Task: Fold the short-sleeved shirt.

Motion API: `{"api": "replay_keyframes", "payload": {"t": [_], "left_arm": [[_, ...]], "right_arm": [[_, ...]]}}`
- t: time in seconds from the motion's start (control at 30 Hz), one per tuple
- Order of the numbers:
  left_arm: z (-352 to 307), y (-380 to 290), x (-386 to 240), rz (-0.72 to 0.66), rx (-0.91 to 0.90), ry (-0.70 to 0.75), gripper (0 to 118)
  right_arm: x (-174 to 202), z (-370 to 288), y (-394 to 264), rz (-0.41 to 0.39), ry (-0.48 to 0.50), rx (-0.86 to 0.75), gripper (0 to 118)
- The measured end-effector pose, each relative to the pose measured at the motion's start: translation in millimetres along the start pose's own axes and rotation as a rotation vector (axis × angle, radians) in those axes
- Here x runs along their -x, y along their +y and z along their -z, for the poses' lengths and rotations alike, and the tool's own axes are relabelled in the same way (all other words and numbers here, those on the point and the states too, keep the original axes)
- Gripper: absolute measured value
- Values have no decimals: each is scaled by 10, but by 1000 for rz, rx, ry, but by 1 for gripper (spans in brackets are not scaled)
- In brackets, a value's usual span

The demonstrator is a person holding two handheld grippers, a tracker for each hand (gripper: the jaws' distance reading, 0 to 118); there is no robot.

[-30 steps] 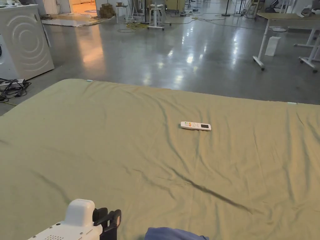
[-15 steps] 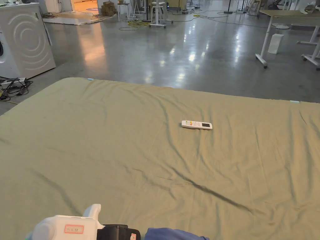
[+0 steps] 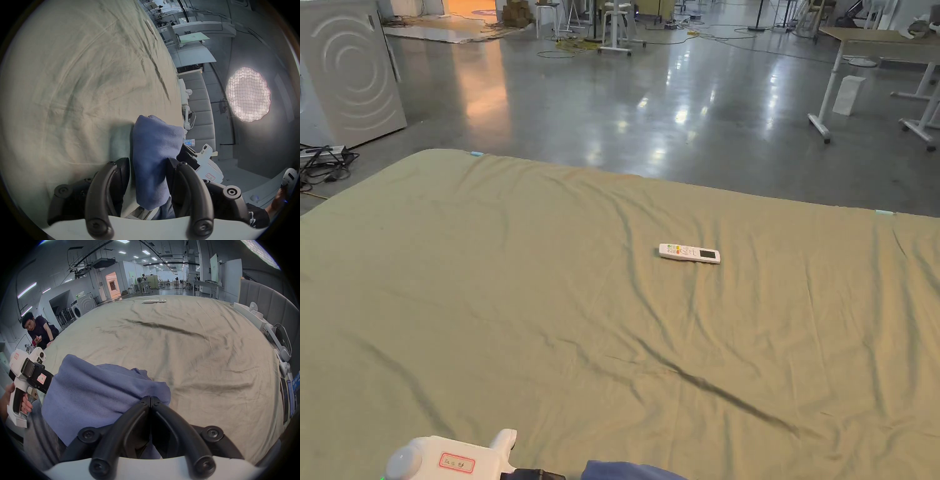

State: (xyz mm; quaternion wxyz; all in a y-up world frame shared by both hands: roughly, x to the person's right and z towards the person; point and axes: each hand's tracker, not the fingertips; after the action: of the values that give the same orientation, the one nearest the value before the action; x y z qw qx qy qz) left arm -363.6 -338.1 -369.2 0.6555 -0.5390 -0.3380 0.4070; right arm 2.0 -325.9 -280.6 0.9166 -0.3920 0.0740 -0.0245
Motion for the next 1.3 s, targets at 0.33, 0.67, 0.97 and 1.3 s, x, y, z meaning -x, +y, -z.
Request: {"api": "replay_keyframes", "payload": {"t": [0.33,0.67,0.97,1.3], "left_arm": [[262,63,73,24,22,-6,50],[248,80,268,-102,16,-46,42],[136,-79,-28,12,-7,-31,18],[-170,-117,-396,76,-24,-119,18]], "right_arm": [[19,6,-4,-7,-13,3,1],[2,17,-8,-8,-15,4,1],[-1,-11,0,7,-13,2,1],[-126,-304,251,18,-19,-115,1]]}}
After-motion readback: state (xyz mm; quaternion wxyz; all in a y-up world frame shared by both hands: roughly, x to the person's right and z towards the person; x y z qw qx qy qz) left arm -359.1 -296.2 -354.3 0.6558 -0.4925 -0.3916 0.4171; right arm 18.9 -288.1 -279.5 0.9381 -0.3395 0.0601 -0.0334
